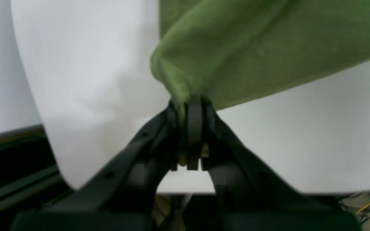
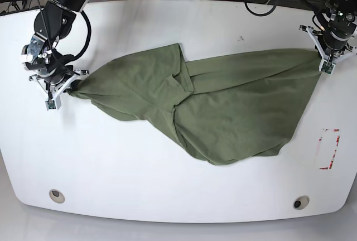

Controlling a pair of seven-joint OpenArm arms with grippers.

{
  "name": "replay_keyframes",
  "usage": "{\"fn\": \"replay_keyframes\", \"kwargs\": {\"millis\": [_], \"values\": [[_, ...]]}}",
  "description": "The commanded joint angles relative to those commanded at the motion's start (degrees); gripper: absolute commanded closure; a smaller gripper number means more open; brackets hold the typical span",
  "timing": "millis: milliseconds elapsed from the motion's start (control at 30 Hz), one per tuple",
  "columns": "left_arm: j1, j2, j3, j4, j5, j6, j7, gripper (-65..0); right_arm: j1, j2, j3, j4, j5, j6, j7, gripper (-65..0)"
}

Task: Fold the T-shirt properly
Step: 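Lay the stretched shirt down, left gripper lowering toward the table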

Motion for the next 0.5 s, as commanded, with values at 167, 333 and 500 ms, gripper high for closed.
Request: {"fn": "replay_keyframes", "kwargs": {"millis": [167,333,500], "values": [[3.3,0.0,-1.5,0.0,0.0,0.0,0.0,0.0,-2.2,-1.2,0.0,0.0,0.0,0.00,0.0,0.0],[5.9,-0.2,-1.6,0.0,0.0,0.0,-0.1,0.0,-4.1,-1.4,0.0,0.0,0.0,0.09,0.1,0.0],[6.2,-0.3,-1.6,0.0,0.1,0.0,0.0,0.0,-5.1,-2.7,-0.1,0.0,0.0,0.09,2.1,0.0]]}}
